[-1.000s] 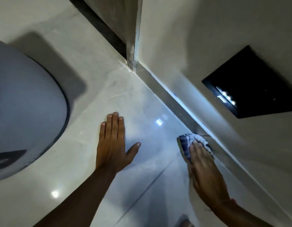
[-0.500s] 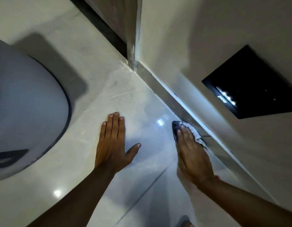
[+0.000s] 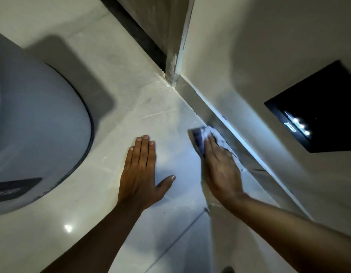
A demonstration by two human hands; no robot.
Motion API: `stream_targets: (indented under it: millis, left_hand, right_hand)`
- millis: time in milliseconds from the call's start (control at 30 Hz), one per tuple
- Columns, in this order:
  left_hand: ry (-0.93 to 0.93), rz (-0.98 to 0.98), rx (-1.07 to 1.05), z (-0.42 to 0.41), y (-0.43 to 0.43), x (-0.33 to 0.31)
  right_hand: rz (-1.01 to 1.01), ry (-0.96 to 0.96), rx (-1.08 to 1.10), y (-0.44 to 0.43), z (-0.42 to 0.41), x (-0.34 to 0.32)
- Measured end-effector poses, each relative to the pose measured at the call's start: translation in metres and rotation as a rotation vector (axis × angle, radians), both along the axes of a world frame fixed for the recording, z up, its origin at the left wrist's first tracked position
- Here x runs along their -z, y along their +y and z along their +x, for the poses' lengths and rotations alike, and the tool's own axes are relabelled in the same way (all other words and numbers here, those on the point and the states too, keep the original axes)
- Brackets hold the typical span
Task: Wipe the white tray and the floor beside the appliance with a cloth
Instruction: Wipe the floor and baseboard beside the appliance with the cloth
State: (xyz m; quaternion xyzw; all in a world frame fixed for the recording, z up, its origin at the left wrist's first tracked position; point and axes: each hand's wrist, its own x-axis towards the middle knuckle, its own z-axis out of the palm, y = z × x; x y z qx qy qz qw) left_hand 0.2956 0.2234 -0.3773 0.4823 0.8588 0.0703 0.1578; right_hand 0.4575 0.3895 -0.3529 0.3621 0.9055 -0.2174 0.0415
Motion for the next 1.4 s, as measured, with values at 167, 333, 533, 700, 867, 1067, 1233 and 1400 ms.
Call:
stream_targets:
  millis: [167,333,533,700,867,1067,1233,1400]
  left_hand:
    - [0.03,0.026,0.007,0.0,0.001,0.003]
    - [0.046,-0.014,-0.019,0.01,0.006,0.001]
    - [-0.026,0.032,0.045,0.057,-0.004,-0.005]
    - [-0.041,0.015,0.086,0.072,-0.013,-0.006]
    - [-0.14,-0.006,0.072,0.062,-0.016,-0.046]
    - [-0.125,0.062,0.055,0.037,-0.015,-0.144]
    - [-0.153,0.145,-0.033,0.01,-0.023,-0.232]
    - [-0.151,0.252,-0.177,-0.036,-0.044,-0.319]
  right_hand:
    - [0.0,0.088,0.039,0.021,-0.115,0.013]
    - [0.033,0.104,-0.065,0.023,-0.106,0.014]
    - [0.129,-0.069,-0.087,-0.006,0.096,-0.001]
    - [0.178,-0.186,0.006,-0.024,0.133,-0.002]
    - [0.027,-0.096,0.118,-0.023,0.106,-0.035]
    - [0.061,-0.052,0.166,-0.032,0.066,-0.111]
    - [0.093,0.072,0.181,-0.047,0.017,-0.2]
    - [0.063,0.222,0.128,-0.066,-0.053,-0.274]
